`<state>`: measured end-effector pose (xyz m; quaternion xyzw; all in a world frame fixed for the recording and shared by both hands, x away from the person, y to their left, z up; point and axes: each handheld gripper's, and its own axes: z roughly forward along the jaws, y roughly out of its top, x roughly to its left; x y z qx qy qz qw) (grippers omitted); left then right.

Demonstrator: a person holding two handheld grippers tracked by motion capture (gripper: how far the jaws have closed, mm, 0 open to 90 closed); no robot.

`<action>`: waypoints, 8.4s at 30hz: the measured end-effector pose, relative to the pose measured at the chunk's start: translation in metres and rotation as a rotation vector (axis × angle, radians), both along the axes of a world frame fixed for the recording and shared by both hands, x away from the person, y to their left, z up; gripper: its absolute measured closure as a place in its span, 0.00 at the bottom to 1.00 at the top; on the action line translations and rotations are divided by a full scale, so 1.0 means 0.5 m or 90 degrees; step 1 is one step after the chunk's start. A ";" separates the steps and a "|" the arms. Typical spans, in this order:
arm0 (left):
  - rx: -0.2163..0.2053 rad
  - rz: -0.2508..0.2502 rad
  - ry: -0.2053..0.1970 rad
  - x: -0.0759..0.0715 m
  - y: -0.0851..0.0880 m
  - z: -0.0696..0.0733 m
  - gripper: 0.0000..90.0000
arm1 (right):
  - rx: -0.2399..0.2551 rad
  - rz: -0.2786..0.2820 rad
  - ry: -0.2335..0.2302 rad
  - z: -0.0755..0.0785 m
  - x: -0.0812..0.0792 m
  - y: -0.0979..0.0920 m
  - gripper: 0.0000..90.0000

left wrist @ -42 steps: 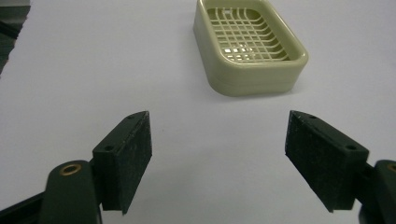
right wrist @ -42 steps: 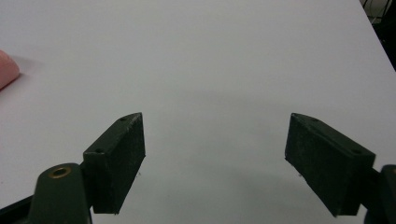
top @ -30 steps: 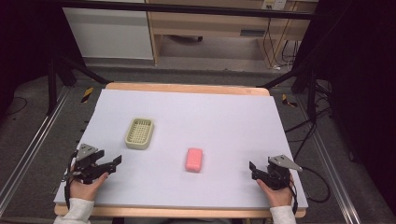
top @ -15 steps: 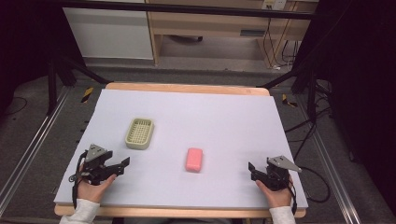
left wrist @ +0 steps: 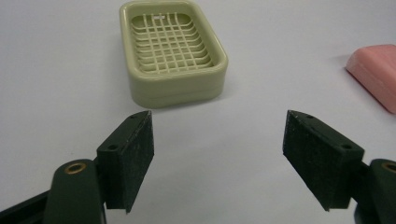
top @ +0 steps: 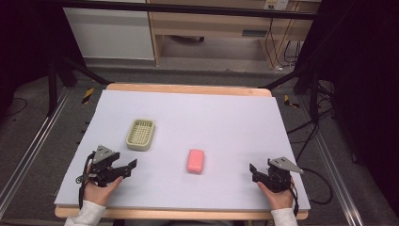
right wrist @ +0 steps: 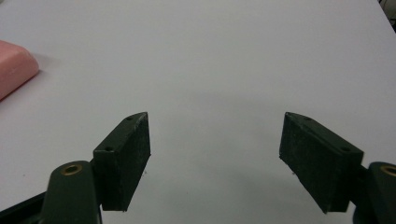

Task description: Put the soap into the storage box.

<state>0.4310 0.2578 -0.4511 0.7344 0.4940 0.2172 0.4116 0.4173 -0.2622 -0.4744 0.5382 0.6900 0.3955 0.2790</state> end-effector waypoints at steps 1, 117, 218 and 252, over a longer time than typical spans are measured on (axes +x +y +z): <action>0.002 -0.003 0.000 0.000 -0.004 0.000 0.27 | -0.003 0.001 0.000 0.000 0.000 0.000 0.28; 0.033 -0.158 0.040 0.100 -0.395 -0.005 0.22 | -0.006 0.021 0.010 -0.002 0.006 0.007 0.33; 0.150 -0.174 0.132 0.124 -0.440 -0.036 0.41 | -0.003 0.028 0.022 -0.005 0.008 0.006 0.34; 0.105 -0.164 0.104 0.112 -0.347 0.038 0.41 | -0.007 0.025 0.022 -0.005 0.009 0.006 0.34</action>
